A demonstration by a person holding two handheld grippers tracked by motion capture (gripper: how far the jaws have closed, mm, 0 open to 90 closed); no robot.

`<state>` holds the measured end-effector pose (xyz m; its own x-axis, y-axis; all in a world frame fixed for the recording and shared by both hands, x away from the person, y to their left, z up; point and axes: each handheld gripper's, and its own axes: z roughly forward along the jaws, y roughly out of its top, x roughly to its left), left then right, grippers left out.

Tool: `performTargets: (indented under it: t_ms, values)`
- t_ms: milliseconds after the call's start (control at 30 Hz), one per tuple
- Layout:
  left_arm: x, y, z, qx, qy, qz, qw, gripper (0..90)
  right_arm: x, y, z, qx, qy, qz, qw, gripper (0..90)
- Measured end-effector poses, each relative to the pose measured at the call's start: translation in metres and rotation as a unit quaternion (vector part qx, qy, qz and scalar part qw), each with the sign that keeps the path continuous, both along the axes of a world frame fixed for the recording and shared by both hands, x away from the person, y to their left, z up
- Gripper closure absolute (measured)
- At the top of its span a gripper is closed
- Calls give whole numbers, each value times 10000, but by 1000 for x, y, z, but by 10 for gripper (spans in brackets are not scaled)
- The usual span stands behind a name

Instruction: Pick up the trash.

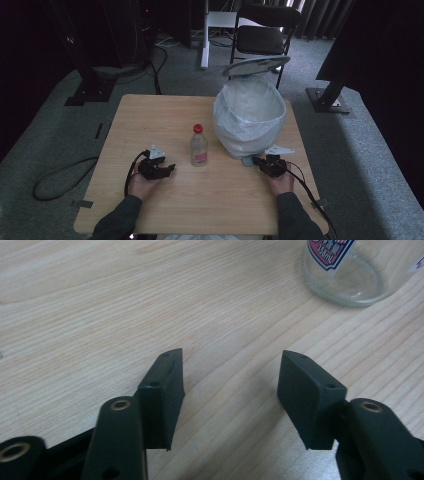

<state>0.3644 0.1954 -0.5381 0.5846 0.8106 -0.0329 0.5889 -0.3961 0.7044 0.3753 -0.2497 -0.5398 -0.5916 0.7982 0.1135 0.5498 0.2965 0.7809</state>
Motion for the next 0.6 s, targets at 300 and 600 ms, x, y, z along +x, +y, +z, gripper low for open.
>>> performTargets:
  t_ms: [300,600]
  values:
    - [-3,-3,10,-395,-56,-191,9990,465,0,0,0,14,13,-4,10000,900]
    - [-6,-2,29,-845,-192,-467,9951,475,0,0,0,9,9,0,10000,900]
